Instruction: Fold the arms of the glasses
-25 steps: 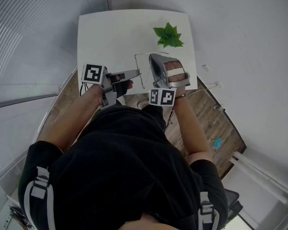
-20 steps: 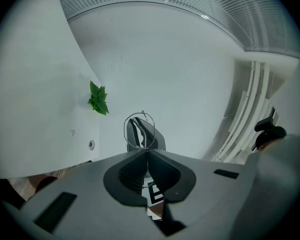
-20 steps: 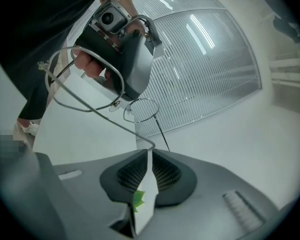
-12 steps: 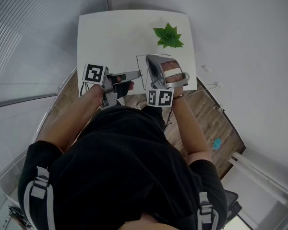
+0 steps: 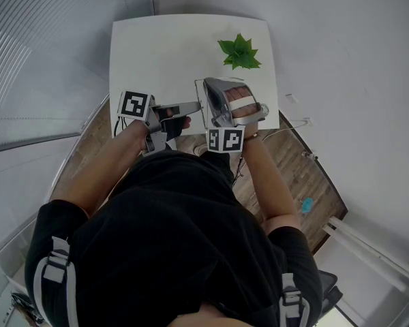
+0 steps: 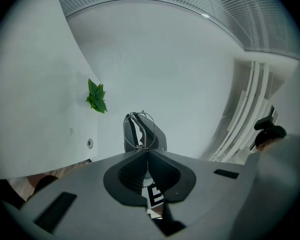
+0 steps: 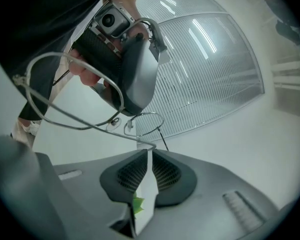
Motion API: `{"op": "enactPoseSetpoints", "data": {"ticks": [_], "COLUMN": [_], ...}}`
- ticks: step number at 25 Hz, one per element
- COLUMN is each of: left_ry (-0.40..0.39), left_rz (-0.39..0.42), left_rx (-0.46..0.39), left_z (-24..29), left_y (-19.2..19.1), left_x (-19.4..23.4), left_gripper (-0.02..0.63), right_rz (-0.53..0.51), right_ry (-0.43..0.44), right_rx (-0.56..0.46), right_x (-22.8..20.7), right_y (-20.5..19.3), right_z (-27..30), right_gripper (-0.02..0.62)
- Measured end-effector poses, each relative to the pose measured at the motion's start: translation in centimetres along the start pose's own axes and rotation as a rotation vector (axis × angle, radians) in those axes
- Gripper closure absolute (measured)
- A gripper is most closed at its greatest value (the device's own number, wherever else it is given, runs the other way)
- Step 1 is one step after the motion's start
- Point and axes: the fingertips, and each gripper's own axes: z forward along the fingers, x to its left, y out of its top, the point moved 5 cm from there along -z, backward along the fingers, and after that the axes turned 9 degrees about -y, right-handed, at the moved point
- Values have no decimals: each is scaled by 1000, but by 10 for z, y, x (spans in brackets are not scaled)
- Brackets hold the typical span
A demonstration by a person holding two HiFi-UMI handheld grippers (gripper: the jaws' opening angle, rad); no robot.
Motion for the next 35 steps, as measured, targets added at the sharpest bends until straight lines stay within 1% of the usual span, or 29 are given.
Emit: {"op": "enactPoseSetpoints", "data": {"ticks": [9, 16, 22, 29, 35], "left_ry": [2, 0, -6, -14, -12], "left_rz": [-4, -5, -11, -8, -7], "left_rx": [13, 26, 29, 25, 9], "left_z": [0, 1, 0, 0, -4], "left_y": [-1, -3, -2, 4, 10], "left_x": [0, -1, -2, -2, -2], "left_gripper": [594, 594, 594, 594, 594], "right_rz": [-40, -98, -113, -85, -9], "right_ry": [12, 10, 24, 56, 55], "right_rx": [-37, -67, -80, -58, -26], "right_x": [4, 5, 7, 11, 10], "right_y": [9, 13, 15, 10, 2], "right_z": [0, -1, 0, 5, 3], "right_gripper": [554, 552, 546, 498, 486]}}
